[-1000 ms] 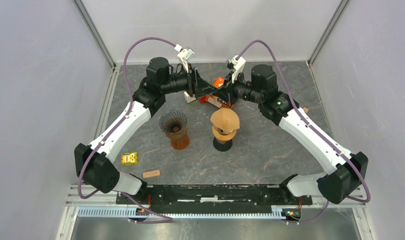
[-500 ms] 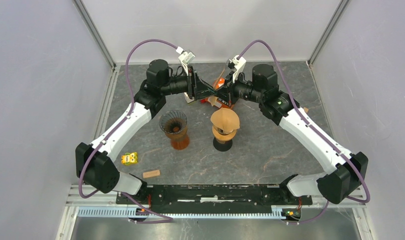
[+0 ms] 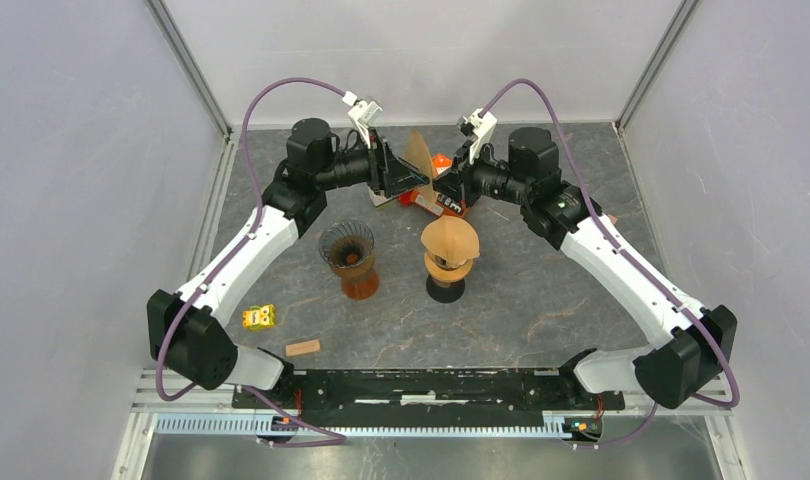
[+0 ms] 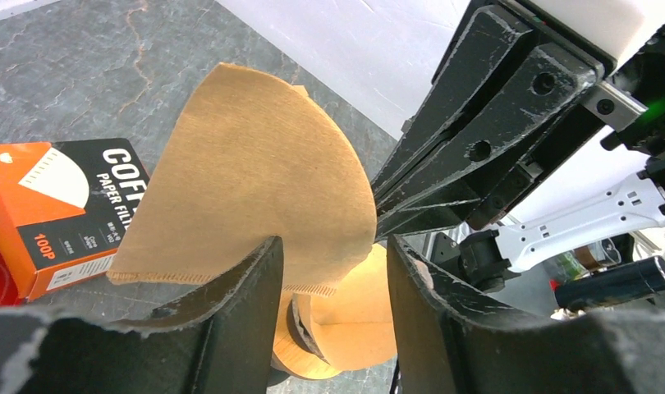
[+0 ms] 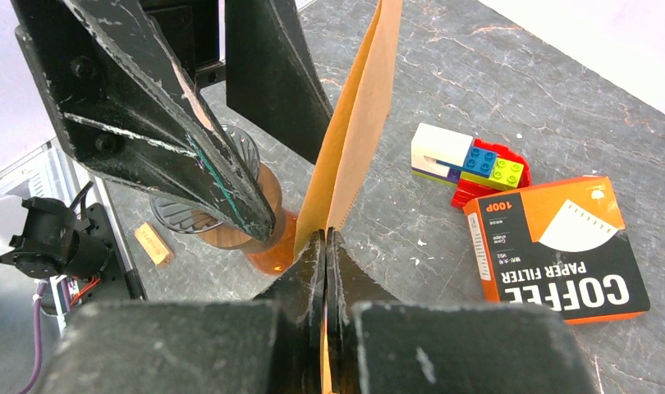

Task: Place the coffee filter in the dripper
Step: Adjust the coffee filter.

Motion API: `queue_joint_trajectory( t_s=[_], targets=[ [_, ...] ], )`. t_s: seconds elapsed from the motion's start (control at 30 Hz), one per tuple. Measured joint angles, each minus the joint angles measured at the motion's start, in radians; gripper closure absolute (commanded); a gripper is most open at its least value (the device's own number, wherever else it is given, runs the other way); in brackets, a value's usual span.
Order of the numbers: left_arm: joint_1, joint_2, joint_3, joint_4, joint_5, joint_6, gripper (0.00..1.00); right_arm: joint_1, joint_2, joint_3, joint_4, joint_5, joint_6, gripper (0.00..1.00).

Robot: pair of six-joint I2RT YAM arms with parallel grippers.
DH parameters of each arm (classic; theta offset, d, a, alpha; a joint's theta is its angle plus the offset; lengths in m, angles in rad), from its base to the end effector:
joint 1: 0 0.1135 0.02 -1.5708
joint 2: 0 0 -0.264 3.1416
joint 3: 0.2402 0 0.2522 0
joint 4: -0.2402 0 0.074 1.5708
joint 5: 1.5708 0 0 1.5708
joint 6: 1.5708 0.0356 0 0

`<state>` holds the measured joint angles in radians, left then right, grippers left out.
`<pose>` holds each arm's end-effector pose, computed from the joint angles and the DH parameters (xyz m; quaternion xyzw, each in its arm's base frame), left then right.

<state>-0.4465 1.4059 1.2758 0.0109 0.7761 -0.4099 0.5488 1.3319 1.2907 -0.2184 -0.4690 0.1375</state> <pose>0.2833 -0.1633 0.3898 0.2638 0.6876 -0.5126 0.4414 0.2535 0.1739 0.3927 -0.2961 0.7258 0.3729 0.4964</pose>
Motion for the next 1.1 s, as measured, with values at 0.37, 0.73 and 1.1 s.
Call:
queue_joint_trajectory(
  t_s=[0.37, 0.73, 1.1],
  targets=[
    [-0.026, 0.000, 0.030, -0.096, -0.106, 0.000, 0.33, 0.000, 0.001, 0.000, -0.007, 0.037, 0.001, 1.00],
    [-0.078, 0.007, 0.182, -0.272, -0.304, -0.002, 0.38, 0.007, 0.010, 0.000, -0.037, 0.106, -0.001, 1.00],
    [-0.160, 0.067, 0.298, -0.438, -0.525, 0.000, 0.45, 0.013, 0.033, 0.017, -0.052, 0.138, -0.003, 1.00]
  ],
)
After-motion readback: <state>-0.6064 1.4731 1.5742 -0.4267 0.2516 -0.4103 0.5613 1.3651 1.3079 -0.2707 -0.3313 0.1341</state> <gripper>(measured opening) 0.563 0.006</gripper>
